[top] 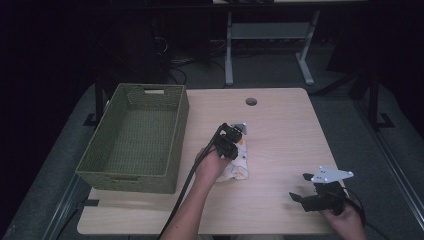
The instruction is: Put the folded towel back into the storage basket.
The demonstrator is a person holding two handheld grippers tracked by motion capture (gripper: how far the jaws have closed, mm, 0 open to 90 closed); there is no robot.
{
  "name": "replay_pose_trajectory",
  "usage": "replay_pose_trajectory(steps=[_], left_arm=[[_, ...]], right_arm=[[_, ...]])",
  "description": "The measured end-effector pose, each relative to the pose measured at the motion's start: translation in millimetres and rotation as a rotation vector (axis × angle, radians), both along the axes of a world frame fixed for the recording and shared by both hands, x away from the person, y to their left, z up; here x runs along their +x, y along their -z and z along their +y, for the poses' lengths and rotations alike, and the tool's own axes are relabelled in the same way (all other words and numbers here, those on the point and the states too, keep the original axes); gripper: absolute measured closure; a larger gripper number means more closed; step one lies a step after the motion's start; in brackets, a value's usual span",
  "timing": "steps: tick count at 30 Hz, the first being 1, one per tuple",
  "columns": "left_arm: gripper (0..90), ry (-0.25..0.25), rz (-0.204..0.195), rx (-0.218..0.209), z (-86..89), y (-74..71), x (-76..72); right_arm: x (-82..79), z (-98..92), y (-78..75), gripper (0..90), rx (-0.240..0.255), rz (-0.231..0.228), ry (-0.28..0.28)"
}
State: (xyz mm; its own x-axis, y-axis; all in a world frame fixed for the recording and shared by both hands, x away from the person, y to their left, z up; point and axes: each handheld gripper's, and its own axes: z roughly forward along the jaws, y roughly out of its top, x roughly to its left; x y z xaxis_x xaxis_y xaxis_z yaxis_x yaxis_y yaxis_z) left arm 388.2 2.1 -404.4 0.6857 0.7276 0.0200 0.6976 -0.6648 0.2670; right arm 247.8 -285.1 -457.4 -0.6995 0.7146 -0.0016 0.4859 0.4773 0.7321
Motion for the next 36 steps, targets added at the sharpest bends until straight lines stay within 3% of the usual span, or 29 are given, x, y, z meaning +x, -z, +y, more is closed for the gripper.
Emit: replay_pose_trajectory(steps=[9,16,36], left_arm=[[79.4,0.001,-0.016,0.011,11.6,-17.7,-4.7],[79.4,-0.003,-0.026,-0.02,19.3,-32.7,-9.3],[79.3,0.001,-0.063,-0.016,33.6,-70.0,-13.6]], right_arm=[[0.0,0.4,0.4,16.0,-0.007,0.001,0.0],[0.2,0.5,0.7,16.0,-0.015,-0.002,0.0],[1.0,0.4,1.7,16.0,-0.018,-0.002,0.0]])
